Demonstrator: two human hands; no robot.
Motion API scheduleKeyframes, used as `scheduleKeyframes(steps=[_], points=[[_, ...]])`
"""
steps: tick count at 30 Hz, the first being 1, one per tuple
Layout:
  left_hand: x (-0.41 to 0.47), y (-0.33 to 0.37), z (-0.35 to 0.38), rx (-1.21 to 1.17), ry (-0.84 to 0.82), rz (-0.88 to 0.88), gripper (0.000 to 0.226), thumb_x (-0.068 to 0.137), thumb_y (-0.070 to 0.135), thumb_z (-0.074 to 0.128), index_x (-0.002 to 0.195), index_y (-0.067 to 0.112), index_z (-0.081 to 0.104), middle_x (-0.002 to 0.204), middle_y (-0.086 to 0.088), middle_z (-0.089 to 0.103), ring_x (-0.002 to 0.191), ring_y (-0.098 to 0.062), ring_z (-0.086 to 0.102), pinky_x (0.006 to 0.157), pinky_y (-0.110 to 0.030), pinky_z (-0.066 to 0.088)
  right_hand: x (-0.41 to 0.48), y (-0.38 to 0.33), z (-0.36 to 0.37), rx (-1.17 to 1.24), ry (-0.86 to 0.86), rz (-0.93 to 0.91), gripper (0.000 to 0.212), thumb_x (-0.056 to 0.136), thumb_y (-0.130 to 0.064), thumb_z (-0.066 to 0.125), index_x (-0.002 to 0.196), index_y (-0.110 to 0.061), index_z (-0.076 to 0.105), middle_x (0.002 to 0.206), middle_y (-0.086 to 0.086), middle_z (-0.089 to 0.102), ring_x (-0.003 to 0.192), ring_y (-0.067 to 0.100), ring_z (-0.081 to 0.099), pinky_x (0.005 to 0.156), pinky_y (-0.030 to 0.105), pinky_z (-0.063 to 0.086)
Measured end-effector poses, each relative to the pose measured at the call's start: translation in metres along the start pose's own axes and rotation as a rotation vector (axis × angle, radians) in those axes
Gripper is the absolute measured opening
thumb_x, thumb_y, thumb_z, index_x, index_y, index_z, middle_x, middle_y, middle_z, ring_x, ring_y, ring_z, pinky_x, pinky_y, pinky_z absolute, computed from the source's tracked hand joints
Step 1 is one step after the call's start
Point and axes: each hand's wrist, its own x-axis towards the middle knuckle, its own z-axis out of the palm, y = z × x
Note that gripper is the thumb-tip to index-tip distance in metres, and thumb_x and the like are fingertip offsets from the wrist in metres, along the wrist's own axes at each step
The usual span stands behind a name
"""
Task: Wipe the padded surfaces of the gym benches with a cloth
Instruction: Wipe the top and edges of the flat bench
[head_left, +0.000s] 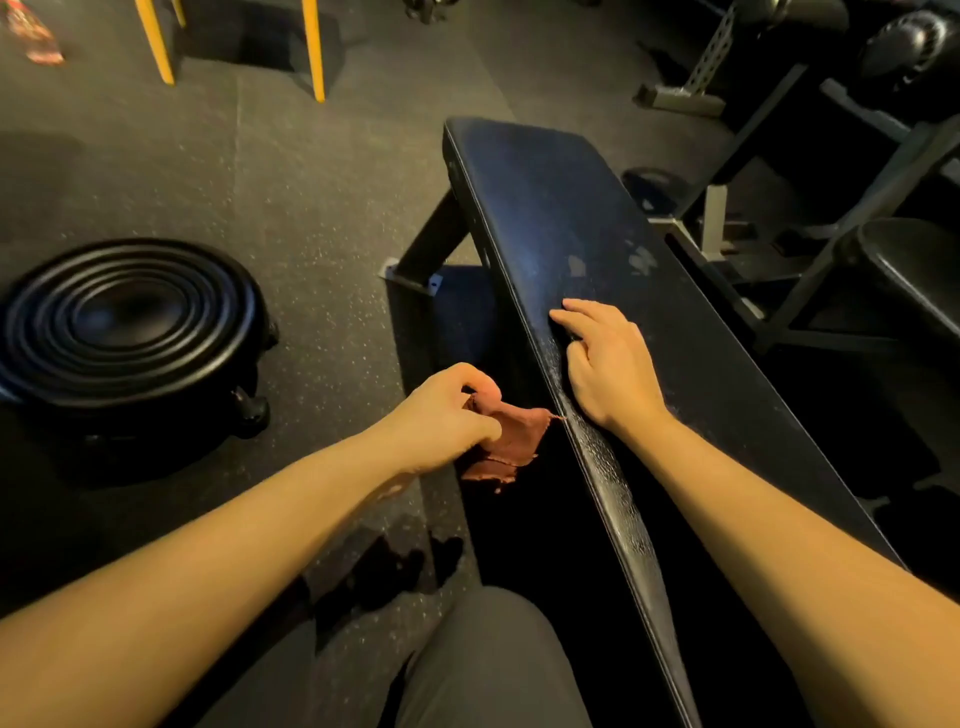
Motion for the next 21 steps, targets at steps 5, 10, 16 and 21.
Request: scheduleKeyframes(steps=[5, 10, 16, 21], points=[[0.024, 0.010, -0.026, -0.009, 0.217, 0.141, 0.029, 0.081, -0.006, 0.071, 0.101, 0.015, 0.072, 0.089, -0.003, 0.077, 0.087, -0.017, 0.075, 0.077, -0.030, 0.058, -0.001, 0.000, 0.000, -0.014, 0.007, -0.004, 0.048, 0.094, -0.011, 0.043, 0.137, -0.018, 0.063, 0.148, -0.001, 0.054, 0.139, 0.017, 0.042, 0.116, 0.040, 0.032], [0.057, 0.016, -0.035, -0.345, 0.288, 0.170, 0.026, 0.094, -0.008, 0.054, 0.105, 0.006, 0.073, 0.097, -0.011, 0.078, 0.096, -0.026, 0.076, 0.090, -0.042, 0.060, 0.001, -0.001, -0.003, -0.020, -0.007, 0.001, 0.058, 0.088, -0.022, 0.033, 0.138, -0.021, 0.063, 0.149, -0.004, 0.053, 0.139, 0.014, 0.041, 0.116, 0.037, 0.032], [0.107, 0.014, -0.038, -0.343, 0.415, 0.046, 0.019, 0.097, 0.007, 0.062, 0.107, 0.021, 0.068, 0.106, -0.002, 0.070, 0.099, -0.018, 0.064, 0.075, -0.028, 0.049, 0.002, 0.000, -0.005, -0.020, -0.057, 0.008, 0.052, 0.093, -0.016, 0.043, 0.141, -0.023, 0.060, 0.151, -0.006, 0.050, 0.141, 0.013, 0.039, 0.119, 0.038, 0.032], [0.108, 0.011, -0.054, -0.328, 0.405, -0.042, 0.008, 0.099, 0.023, 0.066, 0.106, 0.023, 0.067, 0.105, 0.001, 0.070, 0.094, -0.011, 0.064, 0.070, -0.023, 0.046, 0.020, -0.009, -0.019, -0.184, -0.162, -0.015, 0.042, 0.088, -0.014, 0.053, 0.126, -0.023, 0.069, 0.134, -0.003, 0.063, 0.127, 0.022, 0.055, 0.102, 0.041, 0.047]])
